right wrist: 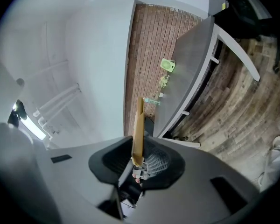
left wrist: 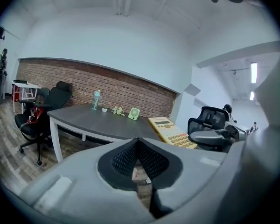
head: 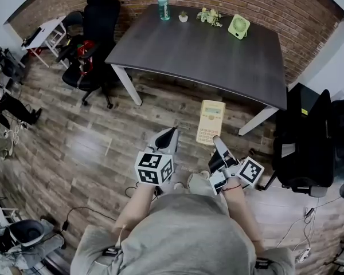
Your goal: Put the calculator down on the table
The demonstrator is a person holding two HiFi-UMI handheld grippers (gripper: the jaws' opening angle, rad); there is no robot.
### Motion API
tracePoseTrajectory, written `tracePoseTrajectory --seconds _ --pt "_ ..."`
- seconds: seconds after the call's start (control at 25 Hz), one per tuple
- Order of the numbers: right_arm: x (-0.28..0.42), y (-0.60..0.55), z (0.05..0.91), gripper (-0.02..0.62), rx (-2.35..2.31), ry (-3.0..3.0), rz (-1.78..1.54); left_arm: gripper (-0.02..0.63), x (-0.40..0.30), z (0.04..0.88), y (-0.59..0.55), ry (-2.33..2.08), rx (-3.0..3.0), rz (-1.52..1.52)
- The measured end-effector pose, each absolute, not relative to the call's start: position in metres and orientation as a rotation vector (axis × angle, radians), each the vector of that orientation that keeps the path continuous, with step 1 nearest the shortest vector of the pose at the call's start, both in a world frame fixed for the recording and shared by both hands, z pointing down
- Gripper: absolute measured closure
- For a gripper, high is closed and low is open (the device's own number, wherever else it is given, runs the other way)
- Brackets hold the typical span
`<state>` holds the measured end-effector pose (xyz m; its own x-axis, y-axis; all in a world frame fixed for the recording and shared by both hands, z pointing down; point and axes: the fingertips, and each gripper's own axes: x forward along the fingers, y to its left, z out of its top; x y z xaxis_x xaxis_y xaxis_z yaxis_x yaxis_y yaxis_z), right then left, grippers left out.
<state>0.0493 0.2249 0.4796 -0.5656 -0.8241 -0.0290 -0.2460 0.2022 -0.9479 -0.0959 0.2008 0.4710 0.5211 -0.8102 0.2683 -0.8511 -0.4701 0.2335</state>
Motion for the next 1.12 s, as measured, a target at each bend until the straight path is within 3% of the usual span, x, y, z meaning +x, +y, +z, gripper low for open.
tracePoseTrajectory --seconds 1.12 --pt "0.023 0.222 0.473 0.520 -0.960 1.892 -1.406 0.588 -0.122 0.468 0.201 -1.372 2.418 0.136"
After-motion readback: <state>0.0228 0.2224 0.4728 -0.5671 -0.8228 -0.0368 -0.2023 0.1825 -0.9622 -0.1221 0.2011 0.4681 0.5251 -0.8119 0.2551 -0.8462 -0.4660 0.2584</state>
